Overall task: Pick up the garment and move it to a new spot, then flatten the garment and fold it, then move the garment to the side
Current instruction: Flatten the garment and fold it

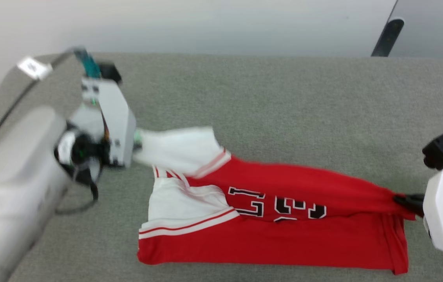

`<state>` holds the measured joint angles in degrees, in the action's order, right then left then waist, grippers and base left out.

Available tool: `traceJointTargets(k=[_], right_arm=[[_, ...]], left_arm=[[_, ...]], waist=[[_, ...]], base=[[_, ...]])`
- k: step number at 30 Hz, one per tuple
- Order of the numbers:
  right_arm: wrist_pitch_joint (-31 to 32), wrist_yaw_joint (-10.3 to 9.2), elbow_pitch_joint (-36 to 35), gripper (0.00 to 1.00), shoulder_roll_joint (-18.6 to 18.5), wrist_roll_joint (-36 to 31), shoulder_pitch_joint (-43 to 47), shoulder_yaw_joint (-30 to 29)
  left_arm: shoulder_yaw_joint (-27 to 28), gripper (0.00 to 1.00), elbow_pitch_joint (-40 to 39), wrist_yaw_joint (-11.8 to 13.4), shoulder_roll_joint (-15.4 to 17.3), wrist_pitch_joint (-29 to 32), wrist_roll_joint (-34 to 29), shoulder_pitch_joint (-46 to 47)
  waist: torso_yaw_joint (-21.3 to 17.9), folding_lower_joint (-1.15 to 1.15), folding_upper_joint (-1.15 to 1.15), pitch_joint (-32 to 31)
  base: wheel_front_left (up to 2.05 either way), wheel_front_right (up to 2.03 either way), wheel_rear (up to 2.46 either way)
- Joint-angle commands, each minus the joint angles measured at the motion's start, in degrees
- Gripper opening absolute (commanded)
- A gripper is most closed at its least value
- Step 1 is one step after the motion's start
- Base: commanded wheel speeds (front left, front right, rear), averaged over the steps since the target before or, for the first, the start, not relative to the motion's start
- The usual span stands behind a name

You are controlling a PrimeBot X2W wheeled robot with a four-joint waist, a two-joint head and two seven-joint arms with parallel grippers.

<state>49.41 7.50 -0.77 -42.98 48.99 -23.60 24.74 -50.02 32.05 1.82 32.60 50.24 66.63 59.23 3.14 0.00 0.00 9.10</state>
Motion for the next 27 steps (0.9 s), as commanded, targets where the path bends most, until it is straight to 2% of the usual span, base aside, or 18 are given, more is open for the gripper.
traceJointTargets(k=[1,6,9,14,15,17,18,19,20,22,27], right_arm=[[0.0,-0.03,-0.3,0.00,-0.3,0.1,0.7,-0.4],[0.5,-0.03,-2.4,0.00,0.0,-0.3,5.1,-2.1],[0.5,-0.03,-2.7,0.00,0.6,-0.9,6.1,-2.8],[0.8,-0.03,-2.7,0.00,1.7,-1.7,6.2,-2.7],[0.8,-0.03,-2.7,0.00,2.0,-1.6,6.1,-2.6],[0.9,-0.03,-2.6,0.00,2.3,-1.6,6.0,-2.5],[1.1,-0.03,-2.5,0.00,2.5,-1.5,6.1,-2.4],[1.3,-0.03,-2.5,0.00,2.6,-1.3,6.1,-2.4],[1.4,-0.03,-2.5,0.00,2.5,-1.4,6.2,-2.3],[2.0,-0.03,-2.6,0.00,2.5,-1.3,6.5,-2.1],[2.9,-0.03,-2.9,0.00,2.2,-0.8,6.8,-2.1]], left_arm=[[-0.2,0.00,-0.6,0.6,0.4,0.2,0.1,-1.1],[-0.5,0.00,-14.7,7.8,4.7,2.5,2.3,-9.7],[-0.5,0.00,-19.8,11.1,6.5,3.0,3.0,-12.9],[-1.3,0.00,-23.4,14.1,7.4,4.2,3.2,-15.5],[-1.1,0.18,-23.6,14.5,7.3,3.9,3.5,-15.8],[-1.2,0.43,-24.0,14.9,7.5,3.9,3.1,-15.9],[-1.2,0.74,-24.0,15.6,7.7,4.1,3.1,-16.0],[-1.4,0.82,-24.2,15.7,7.7,4.4,3.2,-16.1],[-1.5,0.79,-24.4,16.0,8.0,4.6,2.8,-15.8],[-1.2,1.00,-24.9,16.7,8.3,5.0,3.0,-15.4],[-0.7,1.00,-27.4,18.4,9.4,6.0,3.2,-14.7]], waist=[[1.0,0.00,0.00,-1.0],[0.7,0.00,0.00,-0.4],[0.4,0.00,0.00,0.1],[-0.2,0.00,0.00,1.0],[-0.3,0.00,0.00,1.1],[-0.4,0.00,0.00,1.3],[-0.5,0.00,0.00,1.3],[-0.6,0.00,0.00,1.4],[-0.6,0.00,0.00,1.4],[-0.7,0.00,0.00,1.4],[-0.8,0.00,0.00,1.2]], base=[[0.00,0.00,0.00],[0.00,0.00,0.00],[0.00,0.00,0.00],[0.00,0.00,0.00],[0.00,0.00,0.00],[0.00,0.00,0.00],[0.00,0.00,0.00],[0.00,0.00,0.00],[0.00,0.00,0.00],[0.00,0.00,0.00],[0.00,0.00,0.00]])
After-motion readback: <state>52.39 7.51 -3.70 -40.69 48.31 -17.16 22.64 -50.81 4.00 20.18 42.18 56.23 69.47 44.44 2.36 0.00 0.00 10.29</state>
